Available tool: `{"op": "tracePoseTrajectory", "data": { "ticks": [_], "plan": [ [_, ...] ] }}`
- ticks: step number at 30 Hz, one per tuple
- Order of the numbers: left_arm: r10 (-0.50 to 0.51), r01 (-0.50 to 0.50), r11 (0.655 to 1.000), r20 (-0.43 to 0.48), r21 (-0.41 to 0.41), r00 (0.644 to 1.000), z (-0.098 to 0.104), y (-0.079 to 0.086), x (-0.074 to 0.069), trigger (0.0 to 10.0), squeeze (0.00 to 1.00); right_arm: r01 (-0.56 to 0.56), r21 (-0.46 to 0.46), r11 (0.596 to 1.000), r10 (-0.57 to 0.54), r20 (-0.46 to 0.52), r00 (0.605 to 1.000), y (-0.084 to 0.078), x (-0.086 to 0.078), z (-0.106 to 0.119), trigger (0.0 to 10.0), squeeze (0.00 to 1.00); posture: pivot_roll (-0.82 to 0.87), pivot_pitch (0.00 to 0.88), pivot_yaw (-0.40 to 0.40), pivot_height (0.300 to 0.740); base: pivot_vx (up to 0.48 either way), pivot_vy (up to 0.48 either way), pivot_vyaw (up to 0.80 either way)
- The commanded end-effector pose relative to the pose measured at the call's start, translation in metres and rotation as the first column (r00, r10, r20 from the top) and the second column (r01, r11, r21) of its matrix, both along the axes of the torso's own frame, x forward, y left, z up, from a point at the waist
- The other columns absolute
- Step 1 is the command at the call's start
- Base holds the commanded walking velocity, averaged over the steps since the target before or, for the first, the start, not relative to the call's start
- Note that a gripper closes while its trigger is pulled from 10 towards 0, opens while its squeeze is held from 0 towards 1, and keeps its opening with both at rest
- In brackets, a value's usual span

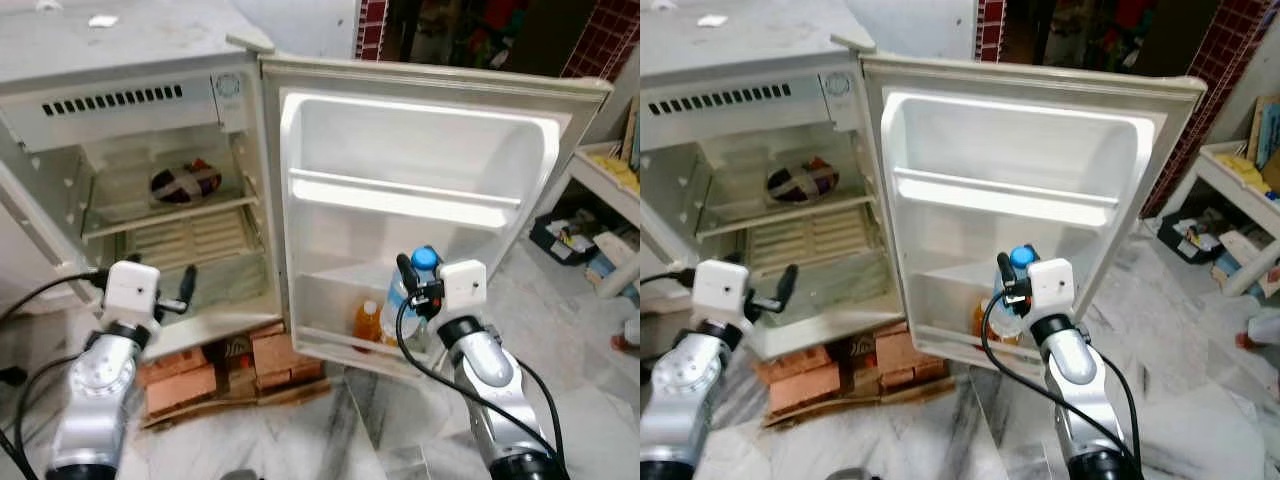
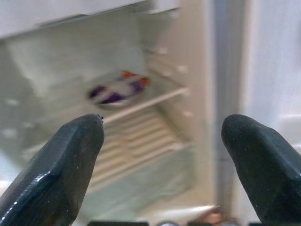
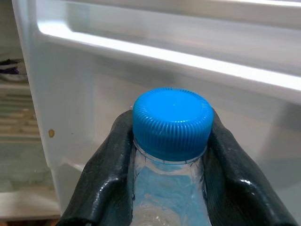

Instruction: Restocking fridge

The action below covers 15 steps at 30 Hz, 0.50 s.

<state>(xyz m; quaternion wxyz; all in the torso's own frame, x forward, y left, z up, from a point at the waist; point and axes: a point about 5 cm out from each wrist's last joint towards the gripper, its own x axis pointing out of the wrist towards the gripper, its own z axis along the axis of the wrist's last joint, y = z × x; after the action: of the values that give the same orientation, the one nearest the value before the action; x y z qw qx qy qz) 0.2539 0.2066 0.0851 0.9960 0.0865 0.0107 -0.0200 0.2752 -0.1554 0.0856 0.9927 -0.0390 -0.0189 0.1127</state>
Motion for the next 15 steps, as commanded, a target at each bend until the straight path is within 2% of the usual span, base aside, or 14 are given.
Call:
{"op": "tracePoseTrajectory", "data": {
  "ticks": [1,3,6,12,15],
  "plan": [
    [0.039,-0.039,0.999,0.000,-0.003,0.999,-0.004,-0.002,-0.007,10.0,0.00,0.023,0.007,1.000,-0.024,0.030,0.999,-0.003,-0.001,0.005,10.0,0.00,0.04,0.000,-0.027,0.740,0.000,0.000,0.00],
    [0.073,-0.074,0.997,-0.027,-0.027,0.997,-0.015,-0.006,-0.013,10.0,0.00,0.030,0.020,0.999,-0.030,0.025,0.999,-0.002,-0.002,0.004,10.0,0.00,0.04,0.000,-0.035,0.740,0.000,0.000,0.00],
    [0.067,-0.069,0.996,-0.048,-0.051,0.997,-0.021,-0.009,-0.015,10.0,0.00,0.032,0.043,0.999,-0.033,0.026,0.999,0.000,-0.002,0.005,10.0,0.00,0.04,0.000,-0.038,0.740,0.000,0.000,0.00],
    [0.030,-0.033,0.998,-0.060,-0.061,0.998,-0.019,-0.012,-0.016,10.0,0.00,0.018,0.068,0.998,-0.021,0.046,0.999,0.002,0.001,0.009,10.0,0.00,0.04,0.000,-0.033,0.740,0.000,0.000,0.00],
    [0.029,-0.032,0.998,-0.058,-0.056,0.998,-0.018,-0.011,-0.015,10.0,0.00,-0.010,0.038,0.999,0.008,0.063,0.998,0.005,0.000,0.011,10.0,0.00,0.04,0.000,-0.030,0.740,0.000,0.000,0.00]
  ]
}}
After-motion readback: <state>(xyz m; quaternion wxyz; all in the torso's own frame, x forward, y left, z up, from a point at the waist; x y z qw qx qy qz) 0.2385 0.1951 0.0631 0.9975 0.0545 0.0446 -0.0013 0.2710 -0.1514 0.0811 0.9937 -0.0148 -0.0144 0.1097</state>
